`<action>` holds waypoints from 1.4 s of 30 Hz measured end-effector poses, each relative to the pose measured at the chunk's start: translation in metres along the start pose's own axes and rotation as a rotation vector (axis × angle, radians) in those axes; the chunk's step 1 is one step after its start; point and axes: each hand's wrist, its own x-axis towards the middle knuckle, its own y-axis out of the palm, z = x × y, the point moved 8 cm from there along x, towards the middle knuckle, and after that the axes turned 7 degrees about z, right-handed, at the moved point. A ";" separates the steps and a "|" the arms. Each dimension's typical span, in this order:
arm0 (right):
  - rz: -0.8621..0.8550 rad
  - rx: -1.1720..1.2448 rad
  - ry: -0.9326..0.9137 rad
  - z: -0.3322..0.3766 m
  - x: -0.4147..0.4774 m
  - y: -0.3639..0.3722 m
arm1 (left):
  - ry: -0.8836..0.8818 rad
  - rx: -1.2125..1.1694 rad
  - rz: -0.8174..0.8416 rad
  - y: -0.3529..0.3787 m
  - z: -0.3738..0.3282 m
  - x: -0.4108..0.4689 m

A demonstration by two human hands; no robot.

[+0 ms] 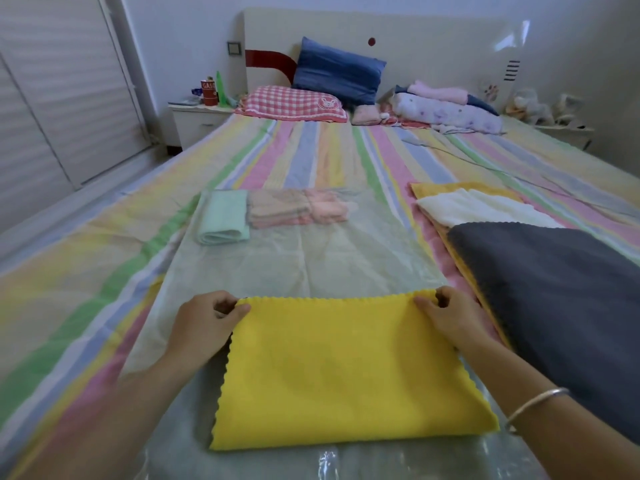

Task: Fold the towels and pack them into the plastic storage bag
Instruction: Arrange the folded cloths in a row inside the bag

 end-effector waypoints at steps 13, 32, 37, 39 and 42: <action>0.323 0.001 0.183 -0.023 -0.071 -0.006 | 0.465 0.381 0.215 0.074 -0.110 -0.084; 0.549 0.353 -0.180 0.123 -0.155 0.029 | -0.267 -0.600 0.244 0.094 -0.090 -0.090; 0.663 0.267 -0.217 0.127 -0.171 0.091 | -0.458 -0.644 0.391 0.063 -0.054 -0.093; 0.658 0.258 -0.241 0.124 -0.174 0.094 | -0.400 -0.579 0.395 0.065 -0.050 -0.092; 0.449 0.237 -0.353 0.118 -0.166 0.075 | -0.303 -0.446 0.337 0.067 -0.049 -0.087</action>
